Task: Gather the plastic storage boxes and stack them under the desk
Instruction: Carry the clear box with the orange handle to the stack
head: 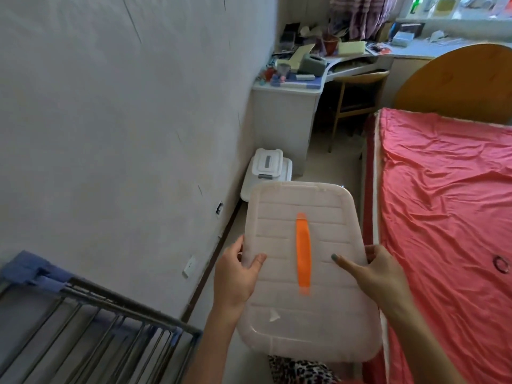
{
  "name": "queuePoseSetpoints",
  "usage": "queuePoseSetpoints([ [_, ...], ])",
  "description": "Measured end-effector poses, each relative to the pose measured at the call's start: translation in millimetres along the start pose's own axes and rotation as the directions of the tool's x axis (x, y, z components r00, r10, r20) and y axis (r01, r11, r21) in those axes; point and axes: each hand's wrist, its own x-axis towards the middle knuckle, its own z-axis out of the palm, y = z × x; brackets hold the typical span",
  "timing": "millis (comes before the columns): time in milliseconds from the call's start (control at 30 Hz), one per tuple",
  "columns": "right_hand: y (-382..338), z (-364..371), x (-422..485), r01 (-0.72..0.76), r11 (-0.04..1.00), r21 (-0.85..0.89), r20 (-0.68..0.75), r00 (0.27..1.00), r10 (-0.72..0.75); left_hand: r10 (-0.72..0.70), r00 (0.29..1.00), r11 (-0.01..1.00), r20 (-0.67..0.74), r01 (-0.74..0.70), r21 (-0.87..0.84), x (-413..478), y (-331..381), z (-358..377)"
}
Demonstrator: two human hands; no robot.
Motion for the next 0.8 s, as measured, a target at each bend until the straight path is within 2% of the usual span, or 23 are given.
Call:
queuePoseSetpoints([
  [400, -102, 63, 193, -0.013, 0.999, -0.03, 0.152, 0.988, 0.017, -0.087, 0.992, 0.993, -0.09, 0.094, 0.07, 209, 8, 23],
  [600, -141, 72, 260, -0.031, 0.998, -0.05, 0.154, 0.987, 0.038, -0.118, 0.987, 0.99, -0.109, 0.126, 0.07, 283, 15, 37],
  [800, -175, 91, 324, -0.053, 0.997, -0.051, 0.144, 0.988, 0.06, -0.123, 0.991, 0.99, -0.054, 0.126, 0.06, 363, 19, 46],
])
